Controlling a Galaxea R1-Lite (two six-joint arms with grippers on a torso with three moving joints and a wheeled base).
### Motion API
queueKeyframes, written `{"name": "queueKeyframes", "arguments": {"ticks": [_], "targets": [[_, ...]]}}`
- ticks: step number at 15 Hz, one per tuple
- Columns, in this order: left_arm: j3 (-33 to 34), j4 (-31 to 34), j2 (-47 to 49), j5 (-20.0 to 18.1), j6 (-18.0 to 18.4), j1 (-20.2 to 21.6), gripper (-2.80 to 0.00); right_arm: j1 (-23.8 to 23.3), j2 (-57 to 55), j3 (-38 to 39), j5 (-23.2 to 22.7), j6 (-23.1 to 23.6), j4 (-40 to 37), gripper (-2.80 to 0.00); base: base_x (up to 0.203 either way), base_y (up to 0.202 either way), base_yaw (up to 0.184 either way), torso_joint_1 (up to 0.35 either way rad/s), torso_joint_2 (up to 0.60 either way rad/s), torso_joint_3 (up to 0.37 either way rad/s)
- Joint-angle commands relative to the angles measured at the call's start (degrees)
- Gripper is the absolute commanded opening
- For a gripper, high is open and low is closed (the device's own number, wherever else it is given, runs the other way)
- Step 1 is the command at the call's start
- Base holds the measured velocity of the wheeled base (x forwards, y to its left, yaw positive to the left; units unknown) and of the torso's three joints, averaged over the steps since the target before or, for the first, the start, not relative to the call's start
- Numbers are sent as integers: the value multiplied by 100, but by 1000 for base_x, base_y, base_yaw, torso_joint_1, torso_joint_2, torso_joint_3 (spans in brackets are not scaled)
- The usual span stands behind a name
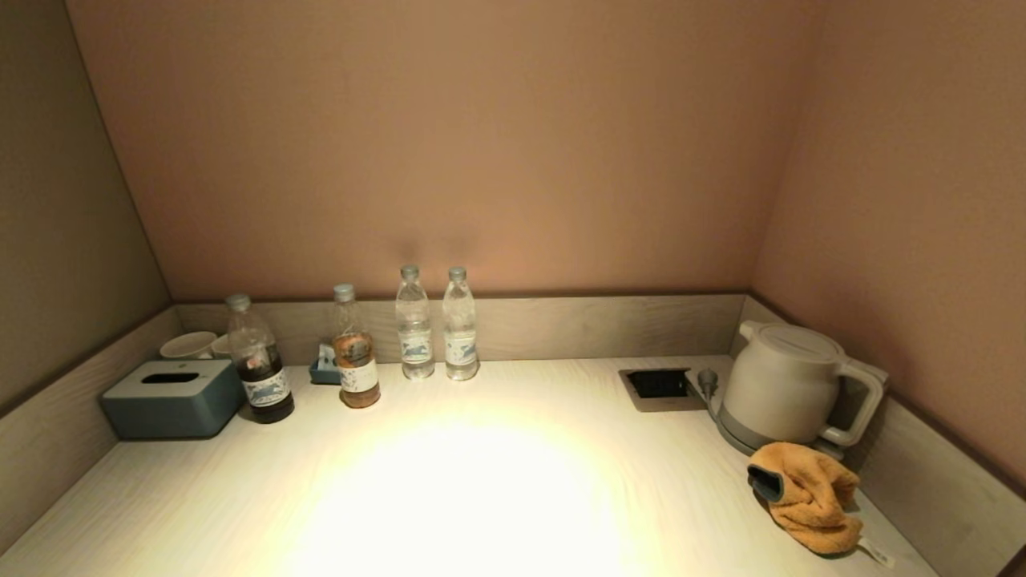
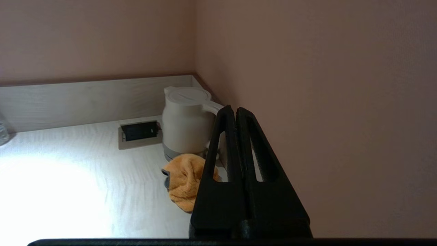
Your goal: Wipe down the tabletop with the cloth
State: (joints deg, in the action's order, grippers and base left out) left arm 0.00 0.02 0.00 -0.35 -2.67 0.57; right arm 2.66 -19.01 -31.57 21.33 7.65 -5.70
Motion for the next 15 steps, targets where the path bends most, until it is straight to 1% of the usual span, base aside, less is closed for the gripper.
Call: {"name": "queueKeyframes", "arguments": {"ticks": [1, 4, 6, 8, 10, 13, 15], "targets": [[0, -2, 9, 0, -5, 13, -280, -107, 491, 151, 6, 9, -238, -280, 0, 0, 0, 0, 0, 0], [0, -2, 9, 0, -5, 4, -280, -245, 793, 385, 6, 3, -368, -280, 0, 0, 0, 0, 0, 0], [0, -2, 9, 0, -5, 4, -280, -257, 803, 397, 11, 0, -370, -280, 0, 0, 0, 0, 0, 0], [0, -2, 9, 0, -5, 4, -280, -257, 803, 535, 181, -59, -303, -280, 0, 0, 0, 0, 0, 0], [0, -2, 9, 0, -5, 4, -280, -250, 947, 688, 194, -54, -184, -280, 0, 0, 0, 0, 0, 0], [0, -2, 9, 0, -5, 4, -280, -248, 1364, 880, 153, -27, -142, -280, 0, 0, 0, 0, 0, 0], [0, -2, 9, 0, -5, 4, -280, -248, 1710, 965, -3, 7, -168, -280, 0, 0, 0, 0, 0, 0]]}}
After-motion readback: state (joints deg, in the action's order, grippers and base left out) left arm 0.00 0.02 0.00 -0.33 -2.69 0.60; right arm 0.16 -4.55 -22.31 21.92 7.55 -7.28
